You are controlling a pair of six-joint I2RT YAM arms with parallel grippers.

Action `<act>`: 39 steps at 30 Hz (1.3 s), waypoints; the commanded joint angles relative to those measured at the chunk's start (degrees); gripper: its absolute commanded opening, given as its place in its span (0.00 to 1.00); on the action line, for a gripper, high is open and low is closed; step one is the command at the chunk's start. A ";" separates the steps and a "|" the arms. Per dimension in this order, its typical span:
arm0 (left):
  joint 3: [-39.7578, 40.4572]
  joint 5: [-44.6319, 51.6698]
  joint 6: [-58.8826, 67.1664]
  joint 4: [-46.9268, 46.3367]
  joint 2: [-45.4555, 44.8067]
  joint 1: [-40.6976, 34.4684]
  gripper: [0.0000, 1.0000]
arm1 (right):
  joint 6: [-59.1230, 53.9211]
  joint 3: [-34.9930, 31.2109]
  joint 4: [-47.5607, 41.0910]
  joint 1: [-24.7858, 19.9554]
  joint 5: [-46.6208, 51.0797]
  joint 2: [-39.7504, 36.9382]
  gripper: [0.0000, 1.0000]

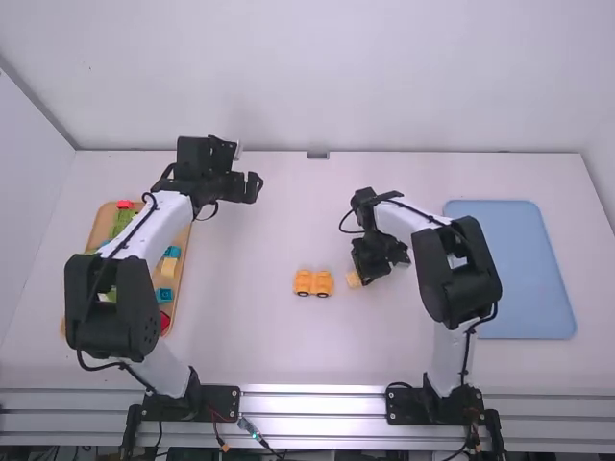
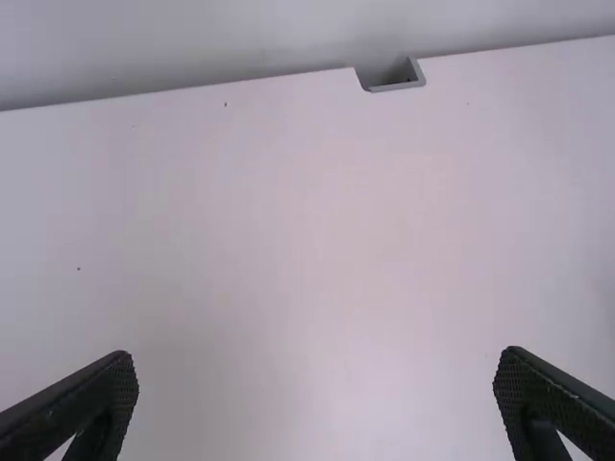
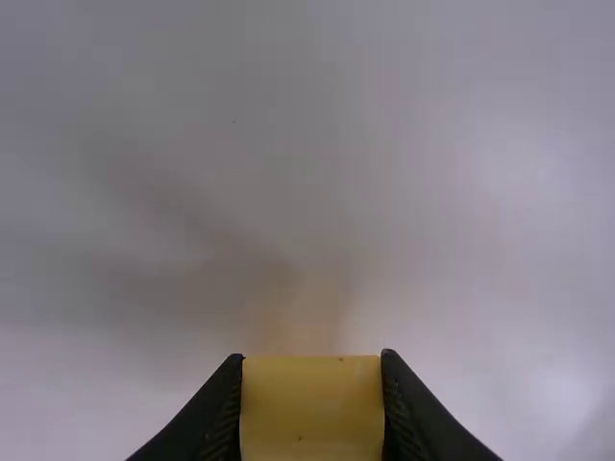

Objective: Assemble lego blocks to make yellow taxi

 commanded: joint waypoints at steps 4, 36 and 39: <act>-0.26 -0.22 -0.04 0.00 0.07 0.48 0.99 | 2.21 -0.17 1.27 -0.20 2.69 0.42 0.00; -0.26 -0.24 -1.97 -0.07 0.07 0.44 0.99 | -14.53 -2.51 7.06 -2.75 -9.18 -0.13 0.99; -0.26 -0.24 -1.99 -0.07 0.07 0.44 0.99 | -16.17 -0.76 4.15 -5.20 -9.38 -1.09 0.99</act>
